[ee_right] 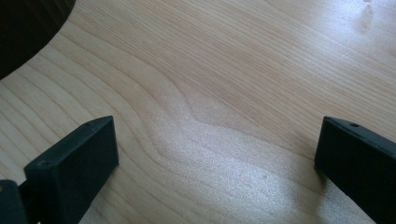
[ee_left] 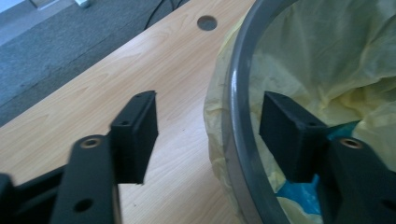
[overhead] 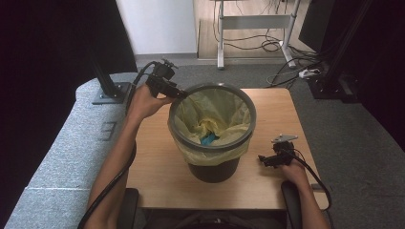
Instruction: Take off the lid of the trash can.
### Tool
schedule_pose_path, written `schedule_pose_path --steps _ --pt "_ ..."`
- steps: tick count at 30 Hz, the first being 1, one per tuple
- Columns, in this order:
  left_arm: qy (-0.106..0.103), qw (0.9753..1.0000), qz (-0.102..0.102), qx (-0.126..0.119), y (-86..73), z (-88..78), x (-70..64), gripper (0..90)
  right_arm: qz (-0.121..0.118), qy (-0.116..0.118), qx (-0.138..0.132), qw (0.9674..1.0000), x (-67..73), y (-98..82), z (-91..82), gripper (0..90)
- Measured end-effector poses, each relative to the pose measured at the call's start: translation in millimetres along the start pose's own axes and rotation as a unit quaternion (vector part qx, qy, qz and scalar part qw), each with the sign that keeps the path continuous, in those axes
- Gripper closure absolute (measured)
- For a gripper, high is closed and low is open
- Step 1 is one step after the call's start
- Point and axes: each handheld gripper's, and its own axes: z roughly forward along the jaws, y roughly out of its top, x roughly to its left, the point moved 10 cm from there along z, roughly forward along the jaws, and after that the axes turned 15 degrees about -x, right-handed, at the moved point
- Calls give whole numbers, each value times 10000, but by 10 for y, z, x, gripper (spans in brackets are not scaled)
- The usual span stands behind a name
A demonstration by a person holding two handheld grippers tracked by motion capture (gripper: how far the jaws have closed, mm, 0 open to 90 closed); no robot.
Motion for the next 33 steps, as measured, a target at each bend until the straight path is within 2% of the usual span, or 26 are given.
schedule_pose_path --steps 6,11,12,16,19,29,33 --pt "-88 9999 12 84 -7 64 -45 530 -10 10 1 10000 4 -1 -1 0" --pt "-256 9996 -111 75 33 50 -122 729 -13 19 2 10000 7 -1 -2 0" --pt "-237 9996 -130 42 52 45 -129 762 -16 22 1 10000 8 -1 -2 0" --pt "-225 9996 -180 56 84 25 -143 778 -25 30 -1 10000 11 -2 -2 0" --pt "-332 9989 -320 -17 105 -7 -141 780 -28 32 -1 10000 12 -2 -3 0" --pt "-579 9971 -470 -172 120 -76 -105 782 -26 32 -1 10000 12 -2 -3 0" --pt "-548 9971 -505 -144 103 -129 -43 782 -25 32 -2 10000 12 -2 -3 0"
